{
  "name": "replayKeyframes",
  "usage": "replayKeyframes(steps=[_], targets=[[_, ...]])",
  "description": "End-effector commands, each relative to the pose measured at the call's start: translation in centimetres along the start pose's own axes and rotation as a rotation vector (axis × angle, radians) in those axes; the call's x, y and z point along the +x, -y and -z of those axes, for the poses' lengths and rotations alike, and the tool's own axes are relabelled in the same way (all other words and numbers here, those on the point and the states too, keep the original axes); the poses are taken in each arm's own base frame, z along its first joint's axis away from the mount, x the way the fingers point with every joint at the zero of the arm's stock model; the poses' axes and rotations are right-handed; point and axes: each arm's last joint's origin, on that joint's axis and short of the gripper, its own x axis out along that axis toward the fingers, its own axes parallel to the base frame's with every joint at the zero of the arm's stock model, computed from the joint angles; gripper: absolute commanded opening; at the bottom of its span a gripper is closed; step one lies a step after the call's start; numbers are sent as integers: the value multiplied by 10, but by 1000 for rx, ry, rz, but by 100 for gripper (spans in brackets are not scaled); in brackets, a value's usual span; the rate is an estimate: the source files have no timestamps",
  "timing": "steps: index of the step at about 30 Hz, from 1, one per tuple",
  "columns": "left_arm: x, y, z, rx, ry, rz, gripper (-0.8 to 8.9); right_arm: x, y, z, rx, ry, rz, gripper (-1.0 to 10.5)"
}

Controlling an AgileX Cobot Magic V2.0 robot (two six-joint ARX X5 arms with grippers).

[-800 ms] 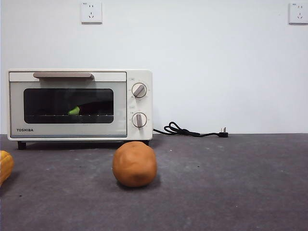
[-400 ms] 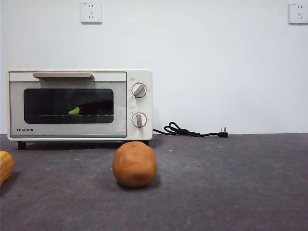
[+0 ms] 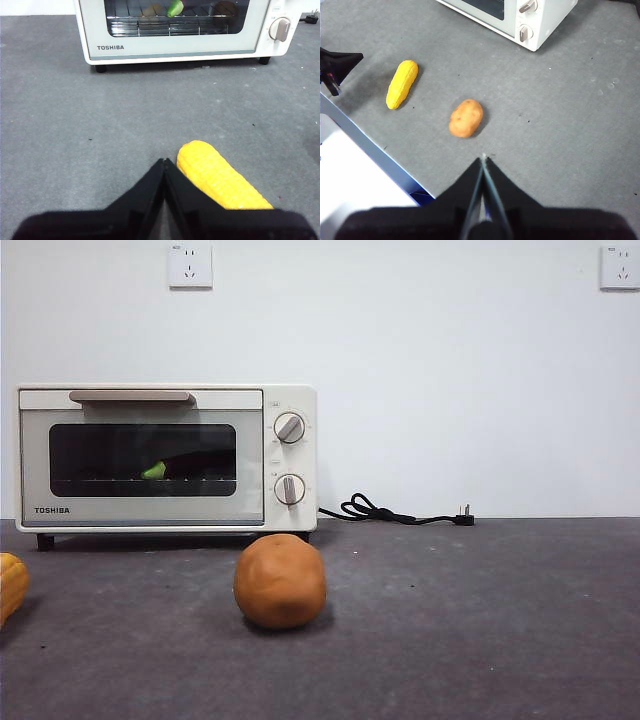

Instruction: Take the eggplant from the table,put the eggplant in the oven

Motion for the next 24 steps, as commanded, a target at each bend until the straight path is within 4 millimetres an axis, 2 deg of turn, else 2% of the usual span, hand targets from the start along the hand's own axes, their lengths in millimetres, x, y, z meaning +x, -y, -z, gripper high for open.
replayKeyframes(steps=[1, 4, 7, 13, 16, 18, 24], targets=[[1, 0, 2, -11, -5, 6, -4, 1, 3, 3, -43, -25, 45, 1], [1, 0, 2, -11, -5, 5, -4, -7, 13, 7, -60, -7, 118, 1], [1, 0, 2, -11, -5, 5, -4, -18, 23, 13, 17, 21, 158, 1], [1, 0, 2, -11, -5, 5, -4, -54, 32, 36, 173, 136, 272, 1], [1, 0, 2, -11, -5, 5, -4, -81, 21, 56, 184, 219, 391, 1], [1, 0, 2, -11, -5, 5, -4, -99, 7, 73, 172, 282, 472, 1], [1, 0, 2, -11, -5, 6, -4, -121, -24, 102, 176, 392, 588, 1]])
